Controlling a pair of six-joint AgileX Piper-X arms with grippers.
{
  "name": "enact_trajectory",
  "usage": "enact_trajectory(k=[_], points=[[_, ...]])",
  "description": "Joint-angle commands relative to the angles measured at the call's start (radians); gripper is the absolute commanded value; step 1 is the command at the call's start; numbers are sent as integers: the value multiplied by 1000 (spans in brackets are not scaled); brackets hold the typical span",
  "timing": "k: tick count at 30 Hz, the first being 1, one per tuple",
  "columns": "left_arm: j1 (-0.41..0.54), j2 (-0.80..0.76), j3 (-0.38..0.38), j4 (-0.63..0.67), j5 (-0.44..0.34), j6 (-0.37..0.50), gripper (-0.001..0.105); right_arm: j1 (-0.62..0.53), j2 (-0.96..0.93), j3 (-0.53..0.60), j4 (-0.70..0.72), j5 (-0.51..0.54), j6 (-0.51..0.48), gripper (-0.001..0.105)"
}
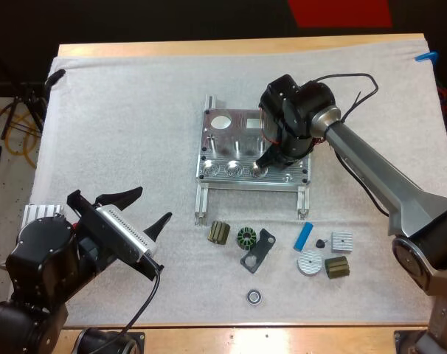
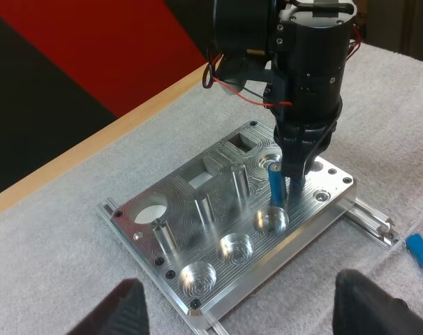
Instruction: Load cells from left to right
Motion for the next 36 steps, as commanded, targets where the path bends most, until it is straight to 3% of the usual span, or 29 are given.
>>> enact_trajectory(k=[1, 2, 5, 21, 36], points=[[3, -4, 1, -10, 7, -11, 56, -12, 5, 4, 4, 26, 2, 42], [3, -4, 1, -10, 7, -11, 56, -12, 3, 4, 4, 26, 2, 52], [3, -4, 1, -10, 7, -11, 56, -12, -9, 4, 2, 28, 2, 61], [3, -4, 1, -10, 7, -11, 56, -12, -143, 4, -18, 28, -2, 60], [3, 62, 1, -10, 22, -1, 56, -9, -465, 55, 53, 26, -5, 60]])
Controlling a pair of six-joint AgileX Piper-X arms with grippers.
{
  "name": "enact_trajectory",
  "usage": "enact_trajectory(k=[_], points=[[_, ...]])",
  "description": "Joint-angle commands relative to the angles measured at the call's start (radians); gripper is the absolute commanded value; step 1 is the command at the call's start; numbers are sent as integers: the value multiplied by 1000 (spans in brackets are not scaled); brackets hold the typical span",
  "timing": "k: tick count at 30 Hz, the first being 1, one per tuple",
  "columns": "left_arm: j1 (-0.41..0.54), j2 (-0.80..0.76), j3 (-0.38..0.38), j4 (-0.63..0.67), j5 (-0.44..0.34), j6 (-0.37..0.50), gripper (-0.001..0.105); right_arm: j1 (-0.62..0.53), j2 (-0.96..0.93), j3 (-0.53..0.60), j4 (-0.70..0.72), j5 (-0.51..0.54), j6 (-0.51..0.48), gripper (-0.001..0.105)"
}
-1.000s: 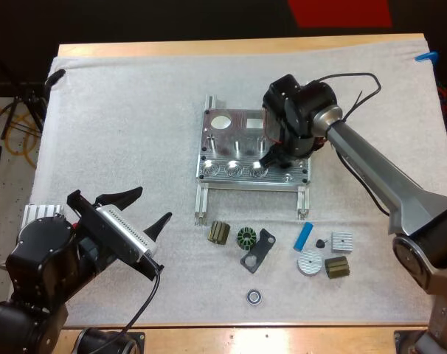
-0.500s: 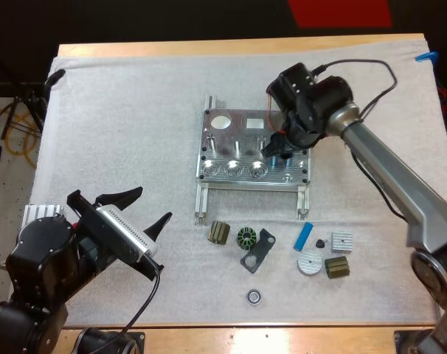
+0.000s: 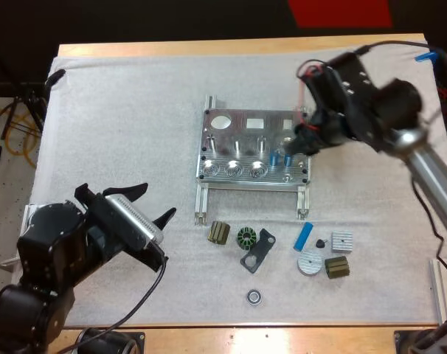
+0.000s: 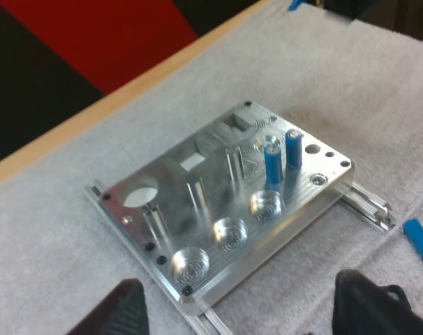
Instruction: Load cells from left to right
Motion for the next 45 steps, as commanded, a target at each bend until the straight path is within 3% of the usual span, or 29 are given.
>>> enact_trajectory(k=[1, 12, 18, 21, 23, 28, 35, 41, 45], points=[[3, 0, 1, -11, 35, -5, 56, -1, -63, 33, 13, -1, -2, 60], [-156, 0, 1, -46, 51, -54, 56, -1, -483, 335, 13, -45, 61, 60], [-294, 0, 1, -112, 41, -222, 56, -1, -749, 456, 13, -119, 72, 60], [-389, 0, 1, -149, -18, -291, 56, -1, -881, 502, 16, -151, 72, 60], [-466, 15, 1, -167, -98, -316, 56, -1, -968, 530, 27, -185, 72, 60], [-630, 69, 1, -207, -193, -367, 56, -1, -1107, 550, 121, -248, 72, 60], [-813, 256, 1, -299, -314, -495, 56, -1, -1195, 550, 194, -247, 72, 60], [-832, 465, -19, -337, -367, -619, 56, -1, -1198, 550, 194, -247, 72, 60], [-832, 591, -76, -319, -367, -624, 56, -1, -1198, 551, 194, -247, 72, 60]])
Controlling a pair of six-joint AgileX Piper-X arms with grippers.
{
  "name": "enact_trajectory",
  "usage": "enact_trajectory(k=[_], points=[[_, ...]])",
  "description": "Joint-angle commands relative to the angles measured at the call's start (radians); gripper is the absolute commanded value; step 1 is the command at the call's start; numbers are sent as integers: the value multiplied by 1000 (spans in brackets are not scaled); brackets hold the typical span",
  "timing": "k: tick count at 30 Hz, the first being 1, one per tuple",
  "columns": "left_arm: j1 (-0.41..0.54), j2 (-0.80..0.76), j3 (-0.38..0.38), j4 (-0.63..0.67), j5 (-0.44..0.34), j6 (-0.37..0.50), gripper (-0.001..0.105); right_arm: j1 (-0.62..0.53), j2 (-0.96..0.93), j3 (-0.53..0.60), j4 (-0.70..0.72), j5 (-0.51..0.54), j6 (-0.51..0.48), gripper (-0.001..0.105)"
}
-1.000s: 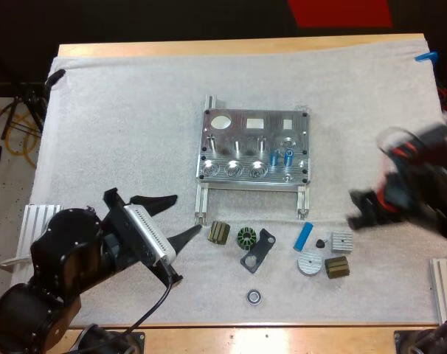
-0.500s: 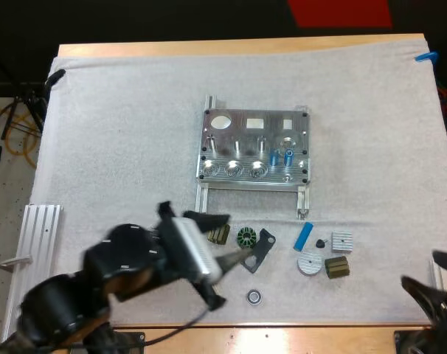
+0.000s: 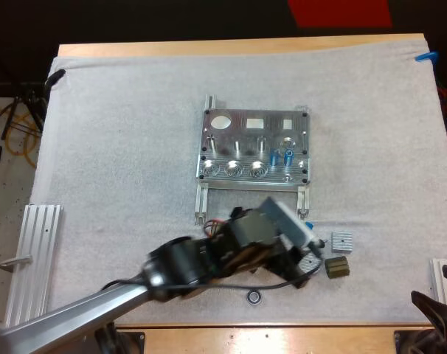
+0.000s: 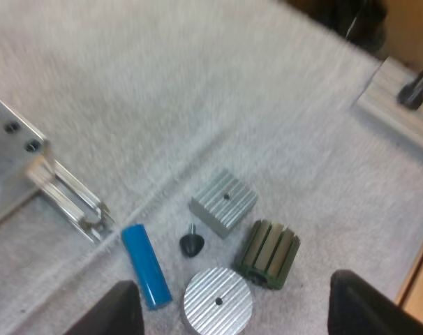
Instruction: Load cells from left to right
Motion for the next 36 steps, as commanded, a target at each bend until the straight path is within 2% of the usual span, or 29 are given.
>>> enact_trajectory(k=[1, 6, 8, 14, 24, 30, 36], points=[[0, 47, -44, 6, -25, -13, 56, -1, -1, 0, 8, -9, -4, 60], [0, 214, -156, 96, -74, -9, 55, -1, -1, 0, 8, -9, -10, 60], [0, 298, -214, 152, -97, -3, 52, -1, -1, 0, 8, -9, -10, 60], [5, 451, -287, 188, -109, 5, 49, -1, -1, 0, 10, -9, -23, 60], [68, 565, -301, 202, -117, 5, 49, -1, -1, 0, 31, -9, -32, 60], [72, 626, -301, 202, -96, 5, 49, -1, -1, 0, 31, -5, -32, 60], [72, 665, -301, 204, -43, 5, 49, -1, -1, 0, 31, -5, -32, 60]])
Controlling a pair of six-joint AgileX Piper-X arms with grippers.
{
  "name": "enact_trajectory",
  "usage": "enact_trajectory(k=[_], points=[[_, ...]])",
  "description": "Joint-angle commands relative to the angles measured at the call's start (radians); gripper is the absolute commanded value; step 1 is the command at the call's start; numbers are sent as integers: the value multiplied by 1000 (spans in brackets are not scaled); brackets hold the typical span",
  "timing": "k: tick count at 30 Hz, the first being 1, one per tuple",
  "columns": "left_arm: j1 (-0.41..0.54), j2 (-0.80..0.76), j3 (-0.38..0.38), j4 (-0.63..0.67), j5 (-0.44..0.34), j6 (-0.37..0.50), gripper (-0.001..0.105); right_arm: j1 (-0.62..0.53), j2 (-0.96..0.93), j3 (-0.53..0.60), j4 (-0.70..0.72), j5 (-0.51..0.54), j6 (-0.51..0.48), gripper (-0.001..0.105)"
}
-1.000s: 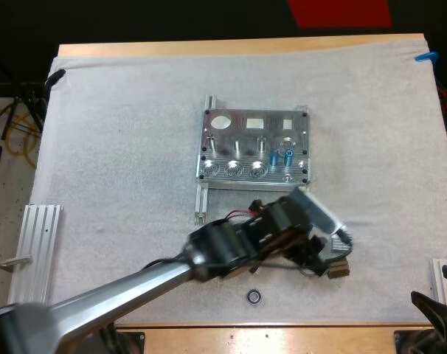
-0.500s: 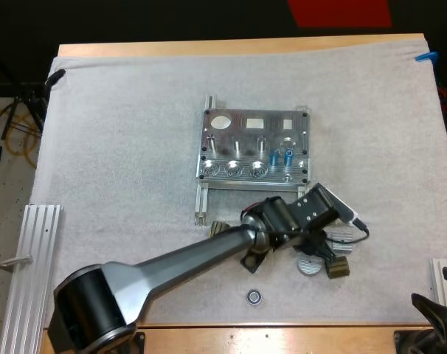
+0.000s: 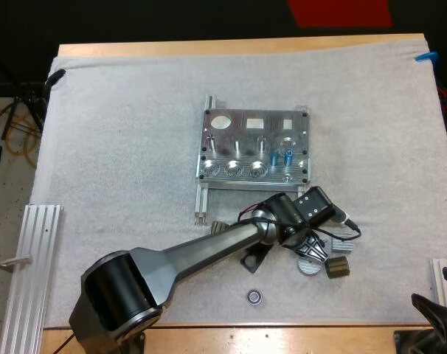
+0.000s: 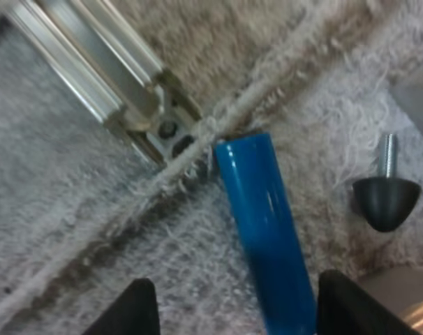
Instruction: Load cells from left to right
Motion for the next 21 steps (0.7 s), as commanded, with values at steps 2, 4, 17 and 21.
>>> enact_trajectory(k=[2, 4, 17, 21], points=[[-1, 4, -9, 1, 14, 4, 49, -1, -1, 0, 10, -5, -12, 60], [-1, 11, -9, -6, 14, 4, 49, -1, -1, 0, 10, -5, -12, 60], [-1, 51, -9, -11, 40, 4, 49, -1, -1, 0, 10, -5, -12, 60], [-1, 51, -9, -11, 46, 4, 38, -1, -1, 0, 10, -5, 0, 60]])
